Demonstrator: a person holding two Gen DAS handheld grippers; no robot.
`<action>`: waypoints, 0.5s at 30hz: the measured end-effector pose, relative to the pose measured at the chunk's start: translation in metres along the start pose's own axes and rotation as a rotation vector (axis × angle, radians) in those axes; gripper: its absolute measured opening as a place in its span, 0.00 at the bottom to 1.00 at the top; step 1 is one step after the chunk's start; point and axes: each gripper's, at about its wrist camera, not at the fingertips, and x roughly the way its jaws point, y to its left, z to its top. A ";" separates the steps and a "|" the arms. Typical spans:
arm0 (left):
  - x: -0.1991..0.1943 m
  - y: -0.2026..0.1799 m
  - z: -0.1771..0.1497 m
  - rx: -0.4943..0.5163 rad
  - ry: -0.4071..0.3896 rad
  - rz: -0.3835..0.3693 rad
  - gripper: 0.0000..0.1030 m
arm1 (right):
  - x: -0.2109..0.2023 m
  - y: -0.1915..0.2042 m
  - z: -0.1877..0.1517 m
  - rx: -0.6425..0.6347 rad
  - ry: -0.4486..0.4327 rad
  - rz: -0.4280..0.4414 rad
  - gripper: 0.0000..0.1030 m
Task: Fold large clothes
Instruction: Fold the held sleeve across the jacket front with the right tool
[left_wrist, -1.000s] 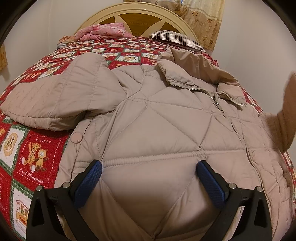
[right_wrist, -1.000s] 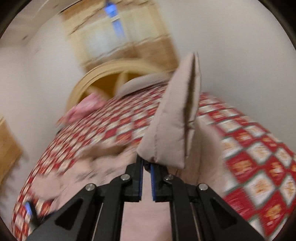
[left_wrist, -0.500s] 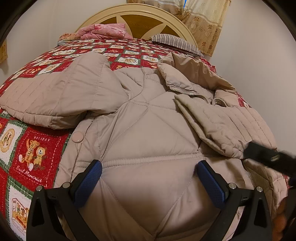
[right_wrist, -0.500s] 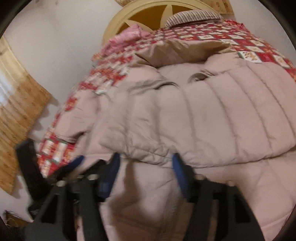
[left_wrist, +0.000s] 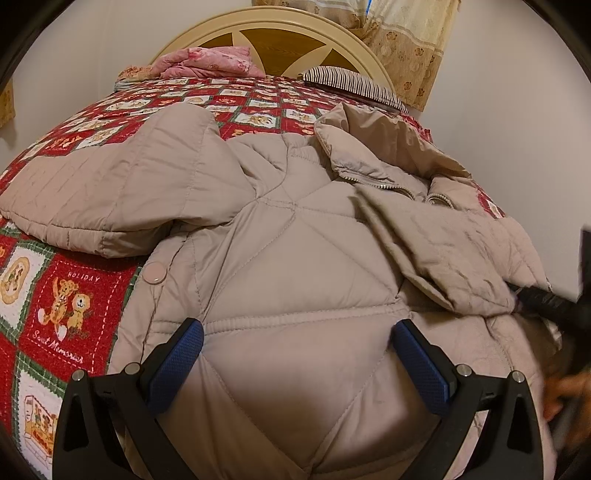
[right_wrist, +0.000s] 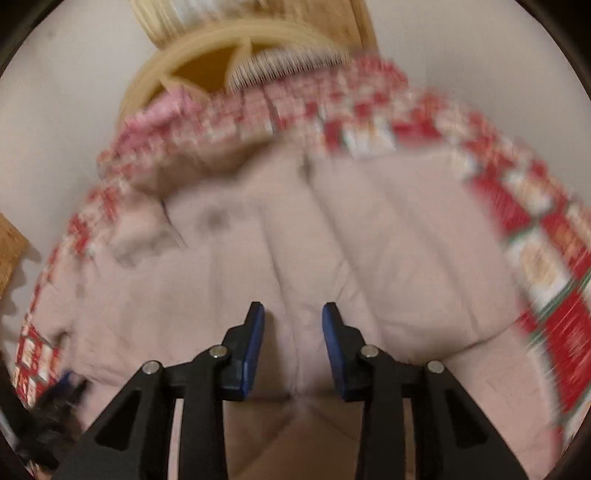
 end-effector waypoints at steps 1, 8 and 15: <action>0.001 -0.001 0.000 0.003 0.003 0.004 0.99 | -0.003 0.003 -0.004 -0.009 -0.045 -0.003 0.37; -0.007 -0.006 0.004 0.015 -0.005 0.011 0.99 | -0.004 0.009 -0.002 -0.017 -0.039 -0.005 0.40; -0.022 -0.058 0.047 0.130 -0.089 0.015 0.99 | -0.045 0.006 0.051 0.024 -0.140 0.106 0.67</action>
